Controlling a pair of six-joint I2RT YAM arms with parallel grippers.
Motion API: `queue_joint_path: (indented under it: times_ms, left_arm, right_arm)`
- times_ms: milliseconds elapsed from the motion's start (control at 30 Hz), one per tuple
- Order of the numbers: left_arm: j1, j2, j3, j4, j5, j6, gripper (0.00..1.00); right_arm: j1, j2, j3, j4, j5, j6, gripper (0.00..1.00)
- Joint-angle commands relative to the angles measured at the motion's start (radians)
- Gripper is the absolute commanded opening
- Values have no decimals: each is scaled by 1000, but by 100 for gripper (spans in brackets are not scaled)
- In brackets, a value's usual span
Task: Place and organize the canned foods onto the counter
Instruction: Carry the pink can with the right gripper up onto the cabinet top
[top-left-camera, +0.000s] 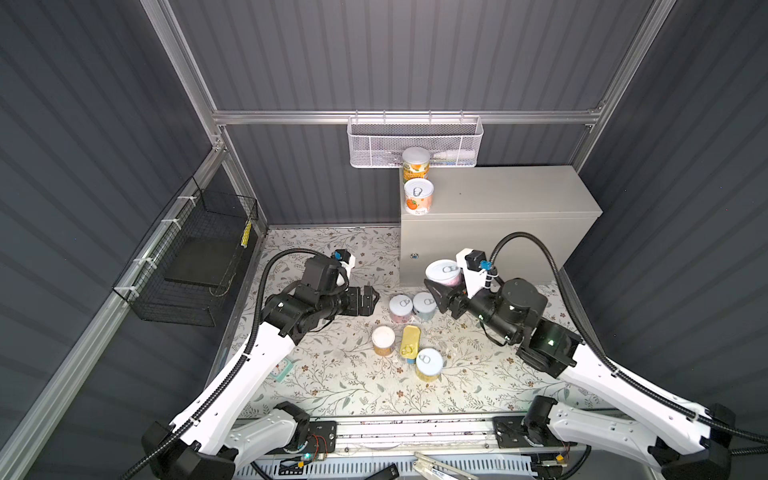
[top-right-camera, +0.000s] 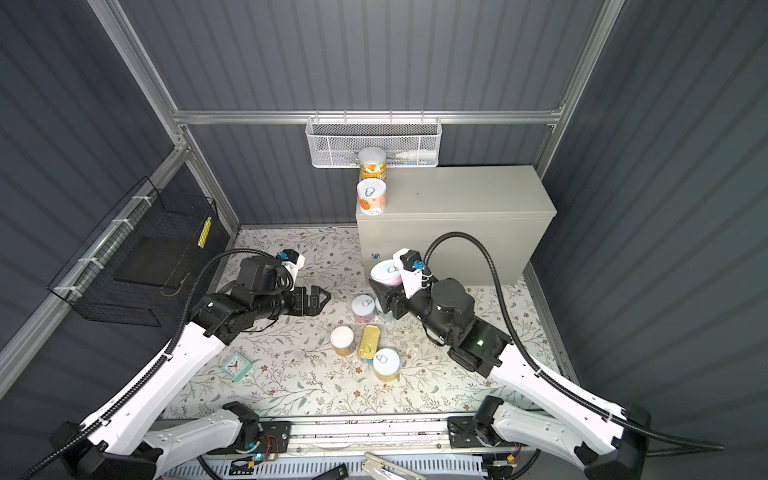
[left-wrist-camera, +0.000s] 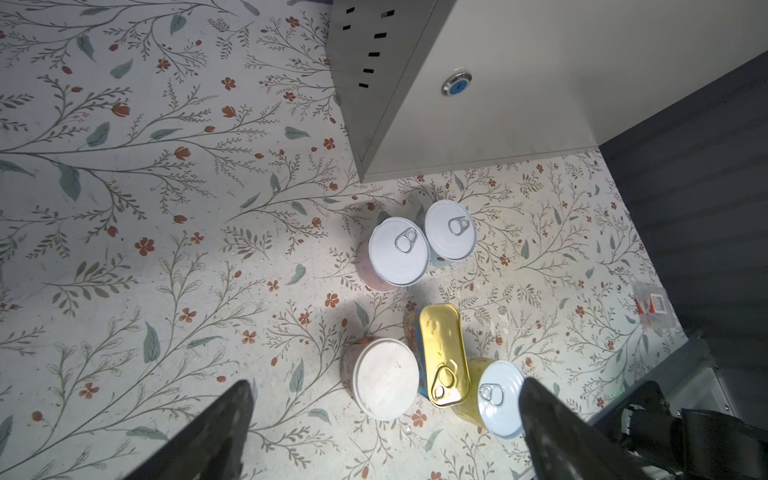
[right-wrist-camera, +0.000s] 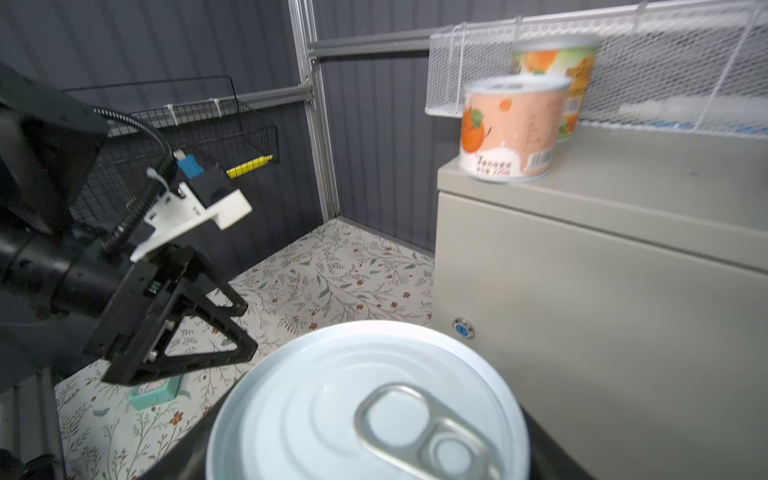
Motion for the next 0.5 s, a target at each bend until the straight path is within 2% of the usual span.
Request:
queue_joint_path:
  times_ms: [0,233,467]
  left_arm:
    - [8,-33,-40,61,-37,36,100]
    - [8,-39,-81,83,-29,33,100]
    - [8,-49,-128,123,-12,14,100]
  right_arm:
    - [-42,-8,118,-39,-9,-49,65]
    - [-143,62,308,-40,-109,-78,65]
    - [-249,224,488,-23,-193,-97,65]
